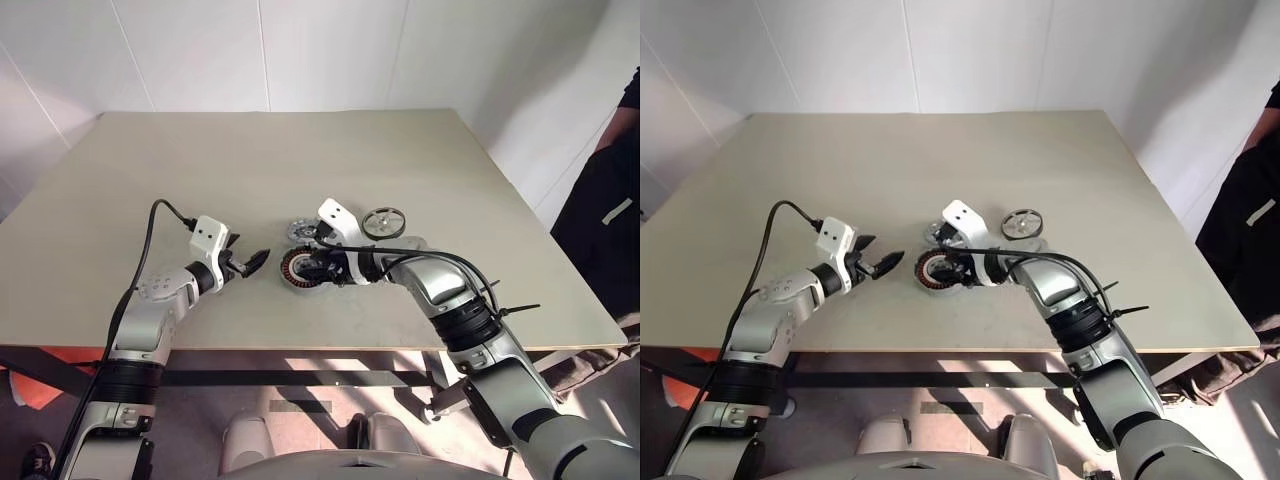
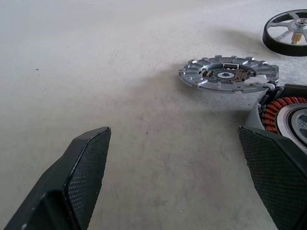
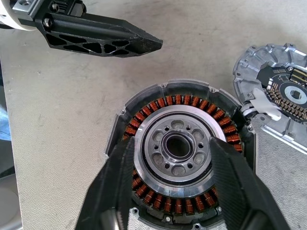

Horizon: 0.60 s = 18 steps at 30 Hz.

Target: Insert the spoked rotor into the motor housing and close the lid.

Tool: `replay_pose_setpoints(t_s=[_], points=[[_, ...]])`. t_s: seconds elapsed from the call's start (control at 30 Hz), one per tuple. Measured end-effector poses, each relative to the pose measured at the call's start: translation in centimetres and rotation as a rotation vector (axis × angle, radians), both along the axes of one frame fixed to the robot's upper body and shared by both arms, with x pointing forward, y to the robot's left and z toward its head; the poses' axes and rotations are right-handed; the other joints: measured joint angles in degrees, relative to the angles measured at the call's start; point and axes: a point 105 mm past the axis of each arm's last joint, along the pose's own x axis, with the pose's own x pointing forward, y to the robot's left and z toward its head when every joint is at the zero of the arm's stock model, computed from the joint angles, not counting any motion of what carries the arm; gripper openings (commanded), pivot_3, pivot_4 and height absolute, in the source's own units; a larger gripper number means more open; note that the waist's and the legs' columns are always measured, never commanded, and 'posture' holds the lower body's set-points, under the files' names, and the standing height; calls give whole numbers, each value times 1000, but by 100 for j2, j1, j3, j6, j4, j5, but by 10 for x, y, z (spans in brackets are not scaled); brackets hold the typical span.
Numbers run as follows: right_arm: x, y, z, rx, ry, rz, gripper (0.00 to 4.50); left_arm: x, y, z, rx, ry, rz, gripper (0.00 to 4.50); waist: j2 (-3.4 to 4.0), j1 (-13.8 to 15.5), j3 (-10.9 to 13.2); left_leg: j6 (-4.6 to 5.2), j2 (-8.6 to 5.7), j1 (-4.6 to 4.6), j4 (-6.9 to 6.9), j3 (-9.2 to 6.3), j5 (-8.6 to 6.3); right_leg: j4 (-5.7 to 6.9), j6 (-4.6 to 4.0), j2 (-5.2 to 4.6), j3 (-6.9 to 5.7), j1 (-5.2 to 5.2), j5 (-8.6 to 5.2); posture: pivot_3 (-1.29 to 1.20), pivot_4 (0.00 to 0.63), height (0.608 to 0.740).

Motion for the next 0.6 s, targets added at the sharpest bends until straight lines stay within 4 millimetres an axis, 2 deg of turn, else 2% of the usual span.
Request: replay_pose_setpoints(t_s=[0.13,0.23,0.47,0.5,0.6], points=[[1,1,4,14,-1,4,3375,0,0,0,0,-1,2,4500,0,0,0,0,0,0,0,0,0,0,0,0,0,0,0,0,0,740],[3,1,9,33,-10,-3,2755,0,0,0,0,-1,2,4500,0,0,0,0,0,0,0,0,0,0,0,0,0,0,0,0,0,740],[7,-1,8,36,-5,-21,283,0,0,0,1,-2,2,4500,0,1,0,0,0,-1,0,0,0,0,0,0,0,0,0,0,0,740],[7,-1,8,36,-5,-21,41,0,0,0,1,-4,2,4500,0,1,0,0,0,0,0,0,0,0,0,0,0,0,0,0,0,740],[6,-1,8,38,0,-13,41,0,0,0,2,-6,2,4500,0,2,0,0,0,-1,0,0,0,0,0,0,0,0,0,0,0,740]])
